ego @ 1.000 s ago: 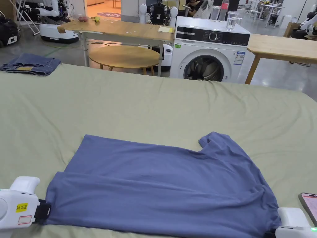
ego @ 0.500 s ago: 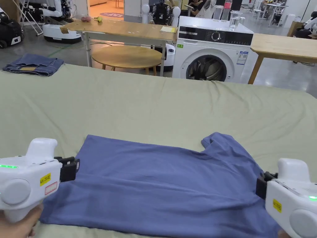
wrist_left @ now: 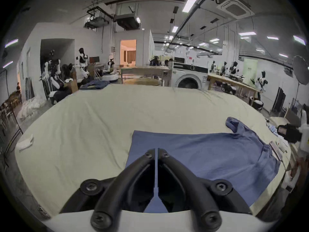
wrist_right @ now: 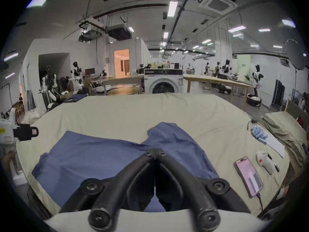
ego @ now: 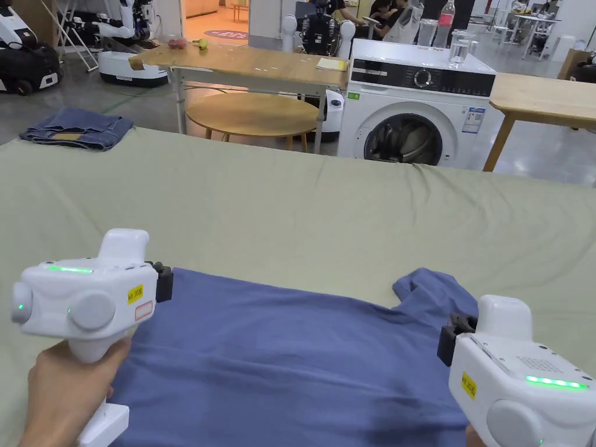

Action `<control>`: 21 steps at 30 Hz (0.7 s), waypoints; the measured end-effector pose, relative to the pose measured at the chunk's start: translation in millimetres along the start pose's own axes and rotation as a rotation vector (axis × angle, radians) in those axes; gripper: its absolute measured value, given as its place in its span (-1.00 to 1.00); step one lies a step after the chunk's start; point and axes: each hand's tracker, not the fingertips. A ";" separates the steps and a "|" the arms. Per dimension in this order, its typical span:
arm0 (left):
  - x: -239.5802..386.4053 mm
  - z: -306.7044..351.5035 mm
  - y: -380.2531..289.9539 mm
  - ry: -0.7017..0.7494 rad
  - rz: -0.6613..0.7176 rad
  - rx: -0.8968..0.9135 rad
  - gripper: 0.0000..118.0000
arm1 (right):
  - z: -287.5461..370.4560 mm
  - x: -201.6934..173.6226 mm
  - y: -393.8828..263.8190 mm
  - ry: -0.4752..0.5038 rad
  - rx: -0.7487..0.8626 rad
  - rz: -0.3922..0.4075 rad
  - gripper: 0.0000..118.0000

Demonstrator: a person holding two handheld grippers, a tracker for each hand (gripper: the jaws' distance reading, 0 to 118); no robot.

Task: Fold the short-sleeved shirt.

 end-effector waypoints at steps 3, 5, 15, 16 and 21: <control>-19.2 -46.9 25.7 -0.012 0.024 -0.118 -1.00 | -12.5 -4.2 0.4 0.015 -0.031 0.016 -1.00; -31.1 -77.7 39.0 -0.016 0.028 -0.197 -1.00 | -21.2 -4.8 -0.3 0.017 -0.049 0.025 -1.00; -51.4 -177.2 61.9 -0.028 0.096 -0.452 -0.24 | -47.5 6.3 -9.1 0.006 -0.143 0.020 -1.00; -50.4 -185.9 59.7 -0.029 0.095 -0.486 -0.16 | -49.0 8.9 -10.4 0.005 -0.151 0.018 -1.00; -24.5 -198.9 52.7 0.040 -0.057 -0.519 -0.13 | -53.7 19.8 -14.8 -0.014 -0.180 0.004 -1.00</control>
